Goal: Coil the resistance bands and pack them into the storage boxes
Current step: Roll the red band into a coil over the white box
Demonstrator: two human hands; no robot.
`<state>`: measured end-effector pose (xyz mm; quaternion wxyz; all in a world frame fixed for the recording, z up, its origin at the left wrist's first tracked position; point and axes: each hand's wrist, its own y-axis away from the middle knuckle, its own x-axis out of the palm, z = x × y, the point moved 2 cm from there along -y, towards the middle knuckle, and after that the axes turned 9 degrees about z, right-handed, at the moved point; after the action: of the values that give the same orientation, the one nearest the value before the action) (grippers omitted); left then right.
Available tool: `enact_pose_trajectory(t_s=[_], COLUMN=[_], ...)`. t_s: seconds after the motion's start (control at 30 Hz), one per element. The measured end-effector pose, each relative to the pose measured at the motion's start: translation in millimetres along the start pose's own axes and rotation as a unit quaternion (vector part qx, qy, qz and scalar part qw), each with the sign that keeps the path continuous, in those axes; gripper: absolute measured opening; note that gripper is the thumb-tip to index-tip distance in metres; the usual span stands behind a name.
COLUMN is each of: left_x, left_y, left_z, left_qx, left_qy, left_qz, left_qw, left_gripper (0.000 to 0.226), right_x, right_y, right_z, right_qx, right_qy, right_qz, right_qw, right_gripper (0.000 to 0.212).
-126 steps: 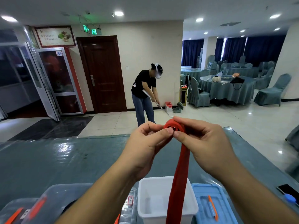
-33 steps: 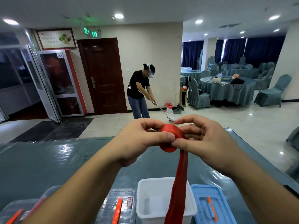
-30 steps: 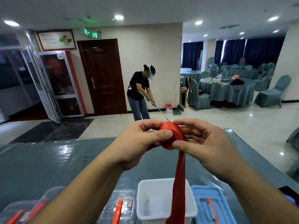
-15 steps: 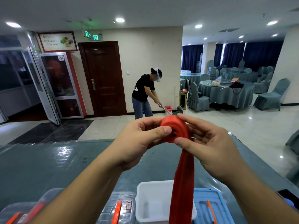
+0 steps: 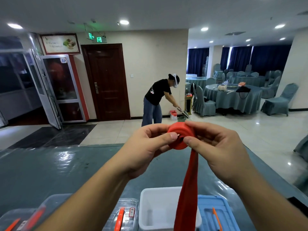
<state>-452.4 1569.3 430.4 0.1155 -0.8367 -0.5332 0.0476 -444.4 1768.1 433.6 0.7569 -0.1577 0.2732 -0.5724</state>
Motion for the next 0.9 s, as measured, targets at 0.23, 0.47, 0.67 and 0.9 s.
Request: enact_pose_trajectory(t_s=[0.23, 0.47, 0.67, 0.9], left_x=[-8.7, -1.8, -9.6, 1.1], left_y=[-2.6, -2.6, -5.1, -5.6], left_z=[-5.8, 8.8, 0.1, 7.9], left_qx=[-0.010, -0.001, -0.036, -0.023], left_qy=[-0.157, -0.060, -0.188, 0.004], left_qz=[0.027, 0.007, 0.035, -0.010], left_qw=[0.987, 0.998, 0.981, 1.000], left_gripper=[0.032, 0.034, 0.039, 0.032], right_x=[-3.7, 1.3, -2.2, 1.9], right_y=[-5.6, 1.1, -7.7, -6.9], right_z=[-0.1, -16.2, -9.6, -21.9], right_qx=[0.044, 0.038, 0.083, 0.036], right_qy=[0.035, -0.035, 0.056, -0.039], right_qz=[0.091, 0.028, 0.121, 0.017], right_qw=[0.994, 0.998, 0.988, 0.998], right_gripper=[0.040, 0.049, 0.046, 0.048])
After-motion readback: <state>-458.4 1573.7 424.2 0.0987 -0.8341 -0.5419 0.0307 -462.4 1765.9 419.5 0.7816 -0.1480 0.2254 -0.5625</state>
